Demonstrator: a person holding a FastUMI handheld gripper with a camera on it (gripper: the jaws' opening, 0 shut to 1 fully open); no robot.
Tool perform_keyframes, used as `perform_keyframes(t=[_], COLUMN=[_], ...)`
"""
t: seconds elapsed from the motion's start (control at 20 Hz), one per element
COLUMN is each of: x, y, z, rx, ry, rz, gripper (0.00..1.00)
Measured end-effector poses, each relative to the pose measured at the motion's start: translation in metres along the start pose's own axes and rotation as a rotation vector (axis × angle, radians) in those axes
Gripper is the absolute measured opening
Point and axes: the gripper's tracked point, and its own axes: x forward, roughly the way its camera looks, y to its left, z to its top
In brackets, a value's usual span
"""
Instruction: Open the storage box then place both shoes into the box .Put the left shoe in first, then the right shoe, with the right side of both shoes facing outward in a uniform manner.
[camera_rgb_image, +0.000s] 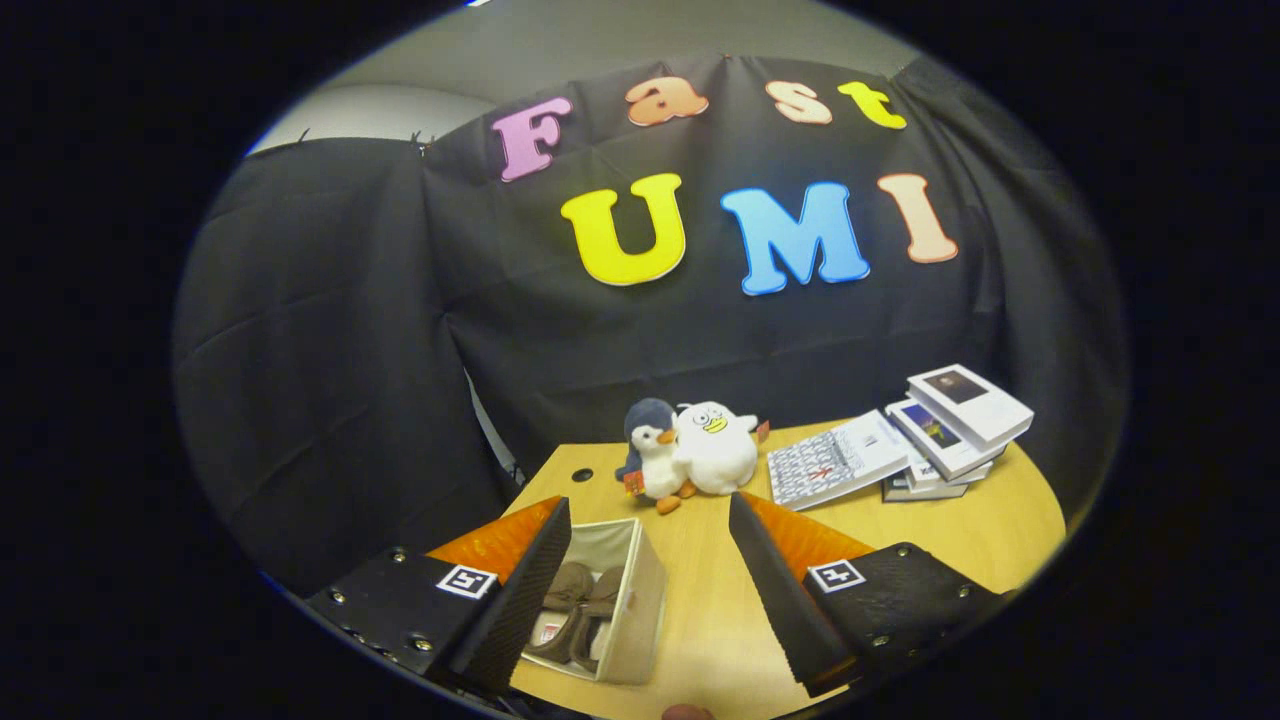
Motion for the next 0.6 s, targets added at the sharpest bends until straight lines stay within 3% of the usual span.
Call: perform_keyframes(t=[0.4,0.6], x=[-0.051,-0.072], y=[-0.073,-0.104], z=[0.032,0.041], rx=[-0.168,-0.19], ry=[-0.158,-0.236], rz=[-0.118,-0.195], gripper=[0.98,0.98])
